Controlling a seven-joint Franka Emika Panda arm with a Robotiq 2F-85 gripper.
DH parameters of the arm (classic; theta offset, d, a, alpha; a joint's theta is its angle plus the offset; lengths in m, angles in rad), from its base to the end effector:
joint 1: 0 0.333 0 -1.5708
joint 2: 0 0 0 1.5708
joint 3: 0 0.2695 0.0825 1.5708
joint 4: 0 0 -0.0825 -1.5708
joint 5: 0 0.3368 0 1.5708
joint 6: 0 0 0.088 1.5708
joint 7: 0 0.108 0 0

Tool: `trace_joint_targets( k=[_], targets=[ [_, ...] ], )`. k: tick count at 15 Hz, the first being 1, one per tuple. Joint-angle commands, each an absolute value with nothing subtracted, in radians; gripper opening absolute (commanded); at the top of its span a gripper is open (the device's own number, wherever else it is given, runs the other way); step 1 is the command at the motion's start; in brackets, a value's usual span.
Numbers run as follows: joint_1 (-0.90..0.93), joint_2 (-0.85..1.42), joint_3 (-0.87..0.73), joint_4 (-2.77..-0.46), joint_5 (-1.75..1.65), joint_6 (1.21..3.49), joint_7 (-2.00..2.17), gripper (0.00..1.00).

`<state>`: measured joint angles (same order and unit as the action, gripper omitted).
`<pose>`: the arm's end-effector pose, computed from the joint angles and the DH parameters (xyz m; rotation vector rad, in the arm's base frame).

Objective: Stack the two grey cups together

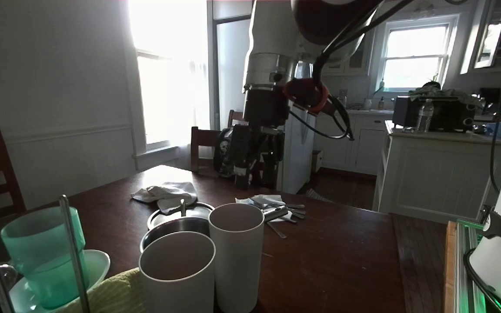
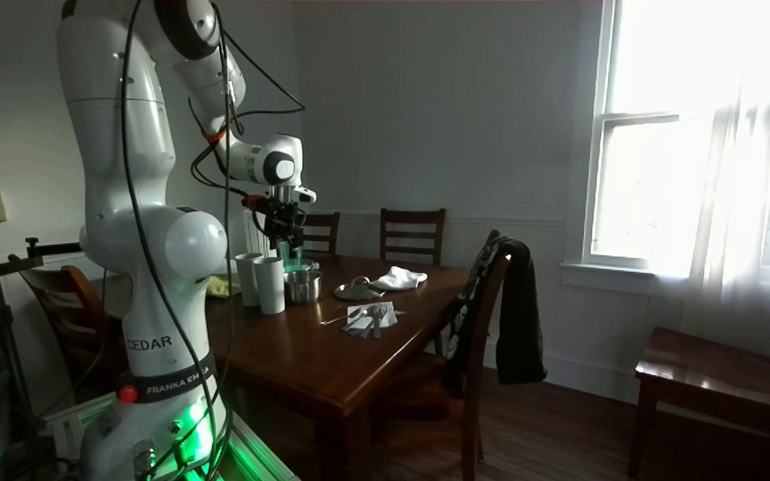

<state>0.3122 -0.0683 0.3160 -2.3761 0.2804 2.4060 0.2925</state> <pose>0.3769 0.2761 0.3420 -2.9339 -0.2007 -0.0115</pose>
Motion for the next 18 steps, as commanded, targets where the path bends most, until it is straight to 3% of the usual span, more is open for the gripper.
trace_joint_targets(
  k=[1, 2, 4, 14, 18],
  targets=[
    [0.320, 0.017, 0.327, -2.332, 0.300, 2.444, 0.333, 1.00],
    [0.321, 0.030, 0.328, -2.329, 0.294, 2.456, 0.343, 1.00],
    [0.323, 0.057, 0.330, -2.318, 0.294, 2.469, 0.352, 0.74],
    [0.347, 0.069, 0.340, -2.313, 0.259, 2.447, 0.406, 0.03],
    [0.362, 0.000, 0.343, -2.322, 0.211, 2.363, 0.481, 0.00]
  ],
)
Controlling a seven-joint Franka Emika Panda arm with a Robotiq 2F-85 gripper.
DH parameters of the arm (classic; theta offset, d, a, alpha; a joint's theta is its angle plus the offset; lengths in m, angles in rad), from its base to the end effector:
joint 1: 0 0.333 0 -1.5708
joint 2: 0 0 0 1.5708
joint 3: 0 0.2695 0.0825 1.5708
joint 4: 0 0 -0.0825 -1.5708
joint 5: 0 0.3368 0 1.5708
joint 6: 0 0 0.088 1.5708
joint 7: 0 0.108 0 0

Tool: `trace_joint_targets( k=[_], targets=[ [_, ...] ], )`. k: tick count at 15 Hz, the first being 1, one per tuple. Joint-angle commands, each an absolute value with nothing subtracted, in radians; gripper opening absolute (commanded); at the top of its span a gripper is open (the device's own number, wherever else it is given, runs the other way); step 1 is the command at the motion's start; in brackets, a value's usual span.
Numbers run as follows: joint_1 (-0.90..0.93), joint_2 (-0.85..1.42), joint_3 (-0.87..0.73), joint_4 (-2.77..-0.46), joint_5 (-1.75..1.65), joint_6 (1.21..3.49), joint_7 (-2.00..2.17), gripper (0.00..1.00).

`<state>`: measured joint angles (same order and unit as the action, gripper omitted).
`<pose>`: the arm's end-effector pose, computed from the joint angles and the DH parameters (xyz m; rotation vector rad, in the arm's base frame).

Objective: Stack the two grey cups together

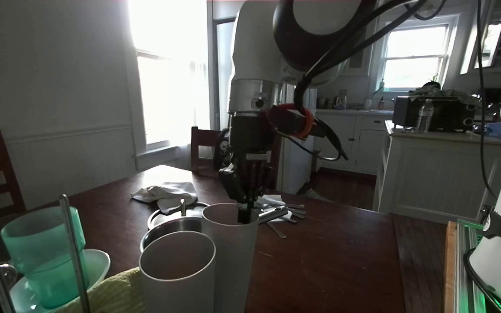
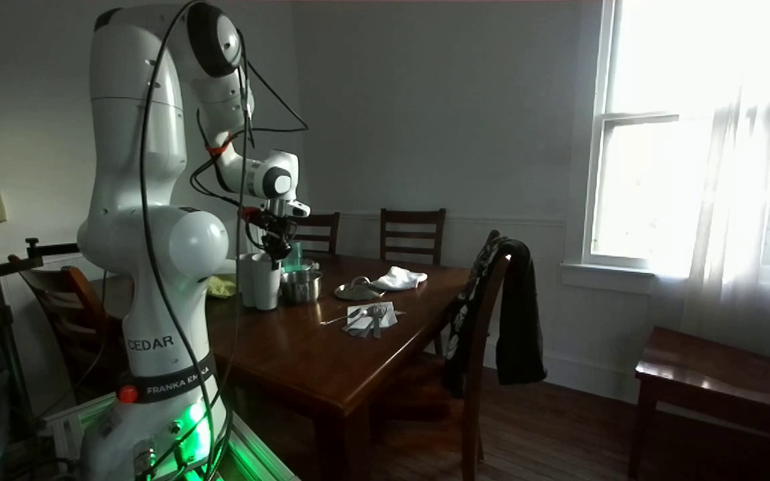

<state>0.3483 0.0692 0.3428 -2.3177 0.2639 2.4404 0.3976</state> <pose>0.3736 0.3102 0.3062 -2.9386 -0.1391 0.0827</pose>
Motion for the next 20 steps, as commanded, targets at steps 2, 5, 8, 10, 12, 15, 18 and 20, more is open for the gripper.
trace_joint_targets(
  k=[2, 5, 8, 10, 12, 15, 18, 20],
  targets=[
    [0.366, -0.058, 0.347, -2.323, 0.151, 2.309, 0.555, 0.01],
    [0.357, -0.158, 0.365, -2.308, 0.077, 2.206, 0.662, 0.01],
    [0.359, -0.240, 0.394, -2.269, 0.088, 2.131, 0.689, 0.01],
    [0.358, -0.271, 0.419, -2.232, 0.088, 2.097, 0.699, 0.01],
    [0.353, -0.288, 0.451, -2.199, 0.072, 2.095, 0.725, 0.01],
    [0.347, -0.286, 0.487, -2.157, 0.044, 2.104, 0.756, 0.01],
    [0.348, -0.248, 0.494, -2.122, 0.056, 2.134, 0.734, 0.01],
    [0.343, -0.219, 0.493, -2.111, 0.056, 2.171, 0.732, 0.01]
  ],
)
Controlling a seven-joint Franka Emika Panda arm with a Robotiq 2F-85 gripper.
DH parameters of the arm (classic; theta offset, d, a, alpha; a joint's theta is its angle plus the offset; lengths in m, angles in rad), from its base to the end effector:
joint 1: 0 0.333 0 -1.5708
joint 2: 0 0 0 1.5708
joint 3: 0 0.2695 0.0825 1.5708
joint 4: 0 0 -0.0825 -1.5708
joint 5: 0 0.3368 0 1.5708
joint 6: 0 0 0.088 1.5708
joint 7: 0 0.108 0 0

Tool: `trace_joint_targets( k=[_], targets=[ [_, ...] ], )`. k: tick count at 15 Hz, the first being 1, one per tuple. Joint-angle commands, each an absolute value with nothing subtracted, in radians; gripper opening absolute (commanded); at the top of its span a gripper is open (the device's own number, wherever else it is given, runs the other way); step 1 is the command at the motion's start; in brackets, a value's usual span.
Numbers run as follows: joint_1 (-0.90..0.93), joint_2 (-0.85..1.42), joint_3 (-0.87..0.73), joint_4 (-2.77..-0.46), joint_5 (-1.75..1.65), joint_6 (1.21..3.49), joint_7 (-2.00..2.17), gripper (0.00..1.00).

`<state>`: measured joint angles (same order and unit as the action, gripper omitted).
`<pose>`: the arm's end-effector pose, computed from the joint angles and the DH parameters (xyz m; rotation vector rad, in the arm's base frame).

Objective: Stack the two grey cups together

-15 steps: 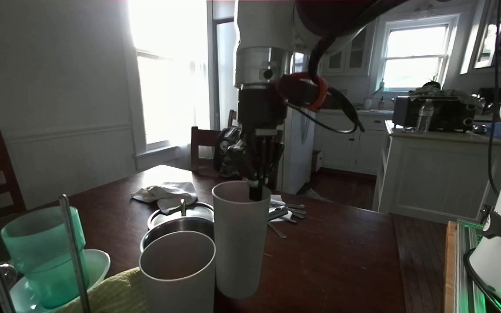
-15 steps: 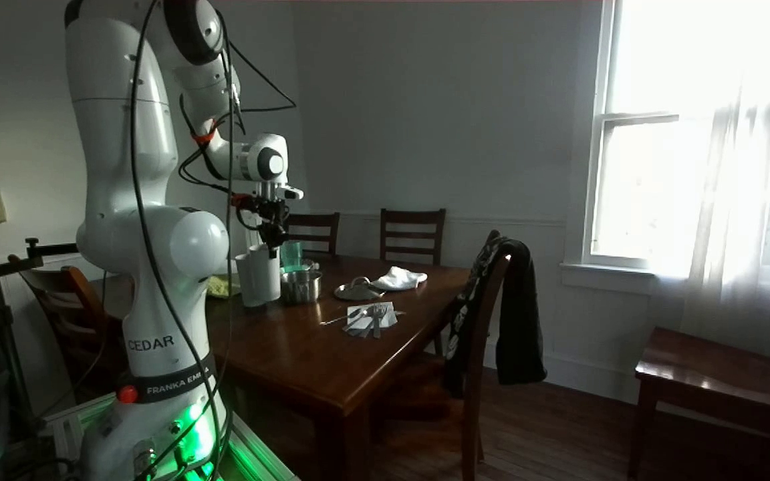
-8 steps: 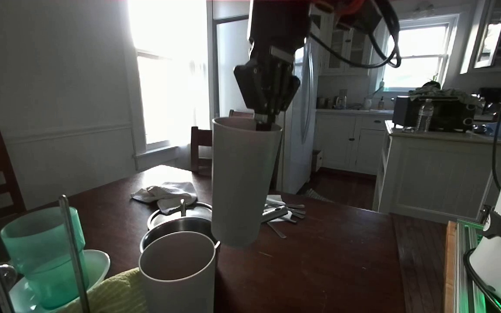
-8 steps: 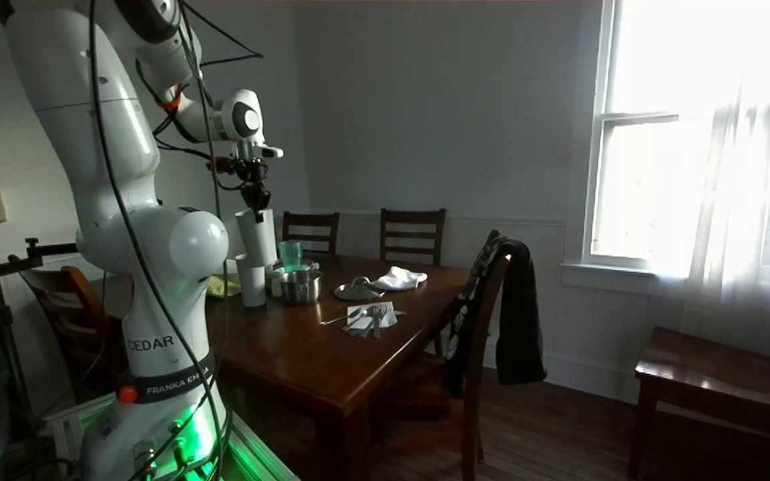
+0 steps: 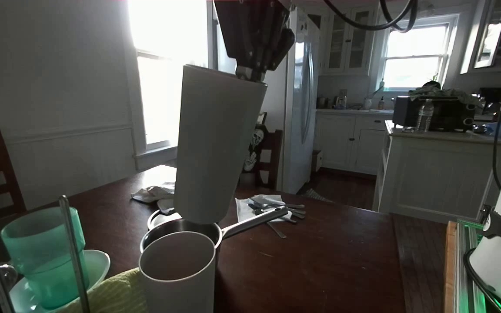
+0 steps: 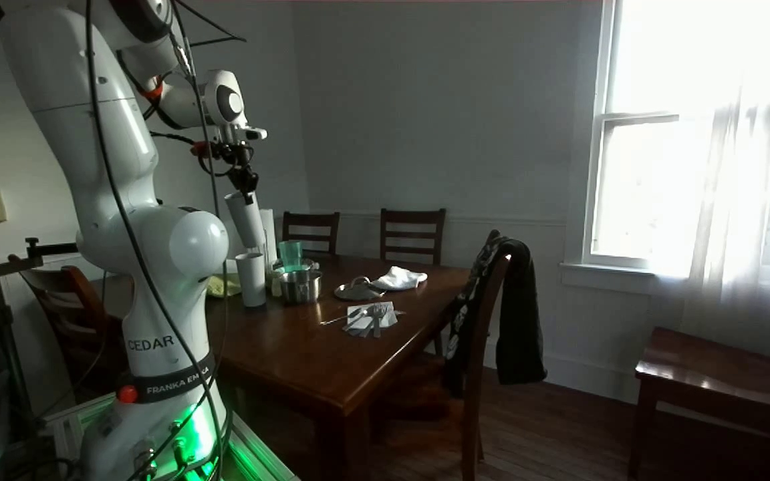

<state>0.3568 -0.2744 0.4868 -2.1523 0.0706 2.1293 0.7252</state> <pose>0.3002 0.3619 0.4930 -3.0125 -0.1299 -0.3067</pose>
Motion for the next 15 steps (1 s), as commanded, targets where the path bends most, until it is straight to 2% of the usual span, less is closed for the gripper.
trace_joint_targets(
  k=[1, 15],
  targets=[
    [0.343, -0.202, 0.488, -2.105, 0.066, 2.186, 0.725, 0.01],
    [0.373, 0.003, 0.439, -2.036, 0.141, 2.199, 0.693, 0.01]
  ],
)
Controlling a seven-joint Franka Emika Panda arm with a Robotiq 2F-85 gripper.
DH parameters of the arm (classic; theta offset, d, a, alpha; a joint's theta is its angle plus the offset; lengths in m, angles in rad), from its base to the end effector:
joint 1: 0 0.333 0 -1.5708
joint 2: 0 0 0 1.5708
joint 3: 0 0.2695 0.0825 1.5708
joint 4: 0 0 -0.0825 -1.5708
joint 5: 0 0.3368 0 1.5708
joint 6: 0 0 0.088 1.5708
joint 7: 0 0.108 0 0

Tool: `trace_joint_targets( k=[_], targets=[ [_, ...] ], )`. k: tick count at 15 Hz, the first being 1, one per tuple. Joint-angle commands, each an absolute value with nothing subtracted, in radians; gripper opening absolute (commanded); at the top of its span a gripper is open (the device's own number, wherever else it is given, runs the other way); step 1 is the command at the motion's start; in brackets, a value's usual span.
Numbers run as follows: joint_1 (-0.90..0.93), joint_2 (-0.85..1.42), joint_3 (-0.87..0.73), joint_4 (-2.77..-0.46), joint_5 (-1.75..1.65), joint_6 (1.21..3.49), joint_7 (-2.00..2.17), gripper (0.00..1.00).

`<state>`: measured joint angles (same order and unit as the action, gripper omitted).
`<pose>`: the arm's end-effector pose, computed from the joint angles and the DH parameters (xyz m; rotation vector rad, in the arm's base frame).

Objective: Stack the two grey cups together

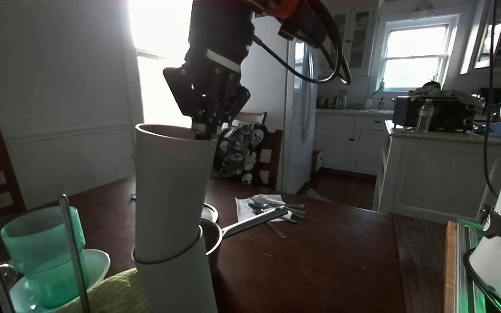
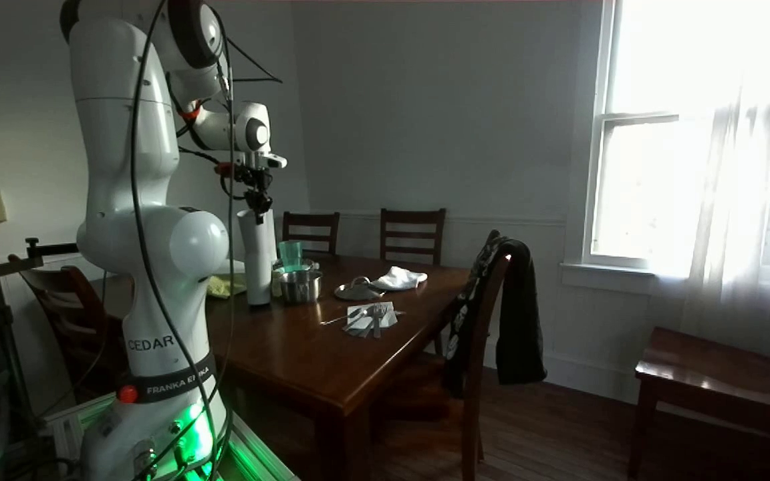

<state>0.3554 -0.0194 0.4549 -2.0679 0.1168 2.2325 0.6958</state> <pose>0.3558 0.3804 0.4315 -2.9487 -0.0764 -0.1056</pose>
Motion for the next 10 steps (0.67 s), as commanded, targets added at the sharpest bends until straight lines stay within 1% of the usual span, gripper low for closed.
trace_joint_targets(
  k=[1, 10],
  targets=[
    [0.374, 0.010, 0.438, -2.034, 0.130, 2.188, 0.702, 0.01],
    [0.371, 0.113, 0.395, -2.052, 0.094, 2.209, 0.704, 0.01]
  ],
)
